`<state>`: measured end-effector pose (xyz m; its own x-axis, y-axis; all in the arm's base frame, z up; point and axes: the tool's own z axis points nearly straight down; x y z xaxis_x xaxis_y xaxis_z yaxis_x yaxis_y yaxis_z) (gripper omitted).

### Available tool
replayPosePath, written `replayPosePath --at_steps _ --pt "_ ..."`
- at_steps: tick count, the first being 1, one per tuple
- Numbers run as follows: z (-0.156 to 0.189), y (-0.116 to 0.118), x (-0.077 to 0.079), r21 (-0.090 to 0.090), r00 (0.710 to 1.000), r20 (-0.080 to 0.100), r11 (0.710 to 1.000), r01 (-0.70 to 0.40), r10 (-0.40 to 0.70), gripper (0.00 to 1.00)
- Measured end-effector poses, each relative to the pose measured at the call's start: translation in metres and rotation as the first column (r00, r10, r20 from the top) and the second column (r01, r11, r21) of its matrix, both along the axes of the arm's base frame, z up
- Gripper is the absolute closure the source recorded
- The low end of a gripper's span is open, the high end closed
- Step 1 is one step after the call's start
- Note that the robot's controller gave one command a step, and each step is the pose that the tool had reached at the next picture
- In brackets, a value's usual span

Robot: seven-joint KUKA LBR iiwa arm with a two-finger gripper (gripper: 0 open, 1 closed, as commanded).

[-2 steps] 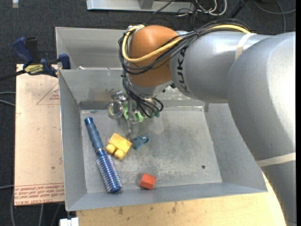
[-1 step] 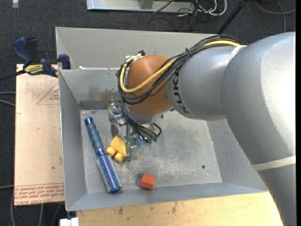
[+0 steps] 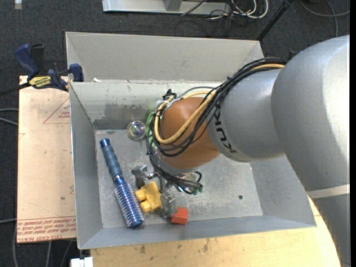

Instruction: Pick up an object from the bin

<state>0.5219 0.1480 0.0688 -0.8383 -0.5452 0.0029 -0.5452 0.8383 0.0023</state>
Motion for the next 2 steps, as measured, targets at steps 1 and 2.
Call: replayPosePath --at_steps 1,2 --pt "0.002 0.000 0.002 0.001 1.000 0.003 1.000 0.001 -0.001 1.00" --pt "0.120 0.020 0.023 0.004 1.000 0.015 1.000 -0.015 0.014 1.00"
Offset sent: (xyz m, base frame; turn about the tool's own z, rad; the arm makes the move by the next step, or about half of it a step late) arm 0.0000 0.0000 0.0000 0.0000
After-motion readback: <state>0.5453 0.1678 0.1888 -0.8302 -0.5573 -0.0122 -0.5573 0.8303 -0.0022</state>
